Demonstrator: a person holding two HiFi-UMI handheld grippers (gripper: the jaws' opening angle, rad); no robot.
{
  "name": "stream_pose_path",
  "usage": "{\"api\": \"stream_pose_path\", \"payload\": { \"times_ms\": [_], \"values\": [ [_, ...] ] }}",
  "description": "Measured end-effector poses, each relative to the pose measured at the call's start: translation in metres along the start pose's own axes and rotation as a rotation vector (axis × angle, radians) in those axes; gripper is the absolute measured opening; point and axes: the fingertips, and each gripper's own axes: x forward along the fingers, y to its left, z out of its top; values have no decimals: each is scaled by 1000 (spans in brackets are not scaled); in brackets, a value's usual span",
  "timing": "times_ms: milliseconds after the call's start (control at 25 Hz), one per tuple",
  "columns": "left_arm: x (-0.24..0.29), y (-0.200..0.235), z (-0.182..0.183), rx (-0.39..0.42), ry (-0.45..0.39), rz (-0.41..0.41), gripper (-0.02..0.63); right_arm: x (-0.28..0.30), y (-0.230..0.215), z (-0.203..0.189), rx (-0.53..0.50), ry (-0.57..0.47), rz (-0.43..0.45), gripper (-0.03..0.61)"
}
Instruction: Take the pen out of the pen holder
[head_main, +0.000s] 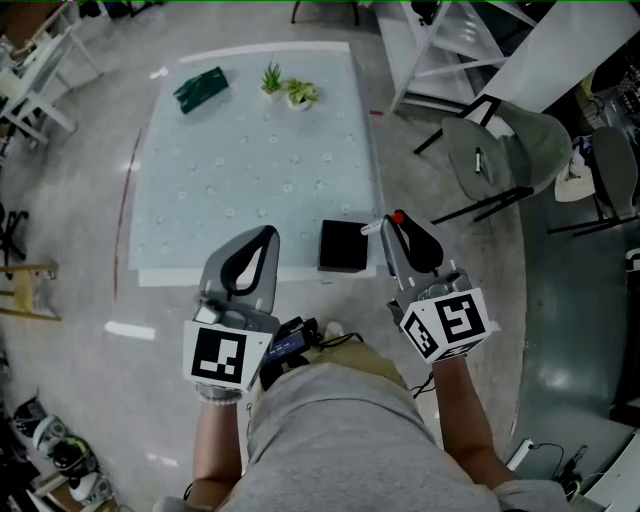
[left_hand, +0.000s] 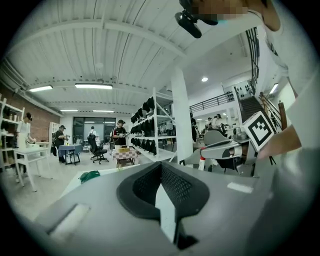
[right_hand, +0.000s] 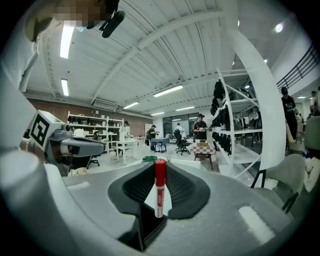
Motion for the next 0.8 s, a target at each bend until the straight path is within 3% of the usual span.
{"api": "stream_pose_path", "payload": {
  "times_ms": [800],
  "values": [
    [38, -41, -3, 23, 5, -236, 0, -60, -32, -14, 25, 32, -234, 64]
  ]
}}
